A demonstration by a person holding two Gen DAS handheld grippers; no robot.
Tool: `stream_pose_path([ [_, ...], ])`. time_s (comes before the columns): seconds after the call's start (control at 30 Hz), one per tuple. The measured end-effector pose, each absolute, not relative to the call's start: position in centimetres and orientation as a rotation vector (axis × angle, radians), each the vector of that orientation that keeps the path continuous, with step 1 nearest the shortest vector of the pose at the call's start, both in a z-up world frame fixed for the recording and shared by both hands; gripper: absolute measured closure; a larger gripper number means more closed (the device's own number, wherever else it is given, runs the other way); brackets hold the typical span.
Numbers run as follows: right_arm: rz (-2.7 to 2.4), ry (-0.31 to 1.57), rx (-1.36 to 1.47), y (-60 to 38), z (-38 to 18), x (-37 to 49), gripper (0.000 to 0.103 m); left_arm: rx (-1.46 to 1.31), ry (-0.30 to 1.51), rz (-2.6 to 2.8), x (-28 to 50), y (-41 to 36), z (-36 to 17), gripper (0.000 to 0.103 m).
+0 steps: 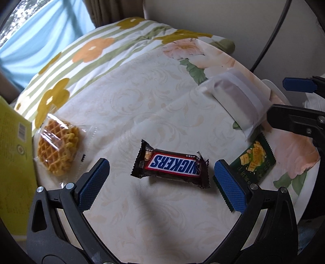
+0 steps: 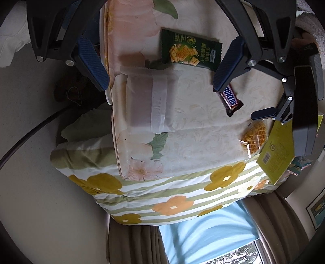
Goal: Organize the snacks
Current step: 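Grasp the Snickers bar with left tool while right grasps the white packet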
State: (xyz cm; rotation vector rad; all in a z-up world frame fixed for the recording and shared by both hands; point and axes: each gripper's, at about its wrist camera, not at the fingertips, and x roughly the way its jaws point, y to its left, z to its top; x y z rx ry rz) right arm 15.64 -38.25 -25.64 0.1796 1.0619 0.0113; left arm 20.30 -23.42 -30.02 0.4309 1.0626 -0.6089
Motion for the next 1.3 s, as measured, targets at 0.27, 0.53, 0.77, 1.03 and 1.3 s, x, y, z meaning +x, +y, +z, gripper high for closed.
stream_pose_path([
  [0.27,-0.02,1.076,0.167,-37.6,-27.3,16.7,0.001,0.429,1.074,-0.69,21.3,-23.5,-31.3,0.015],
  [0.53,-0.037,1.109,0.163,-37.4,-28.6,18.6,0.015,0.465,1.065,-0.755,21.3,-24.0,-31.4,0.04],
  [0.77,-0.075,1.128,0.172,-37.8,-29.4,19.7,0.015,0.451,1.088,-0.777,21.8,-23.7,-31.0,0.044],
  [1.03,-0.081,1.159,0.132,-37.4,-30.2,20.6,0.024,0.402,1.11,-0.763,23.0,-23.2,-30.4,0.046],
  [1.3,-0.101,1.19,0.059,-36.9,-30.7,21.1,0.04,0.358,1.11,-0.734,23.9,-22.6,-29.7,0.046],
])
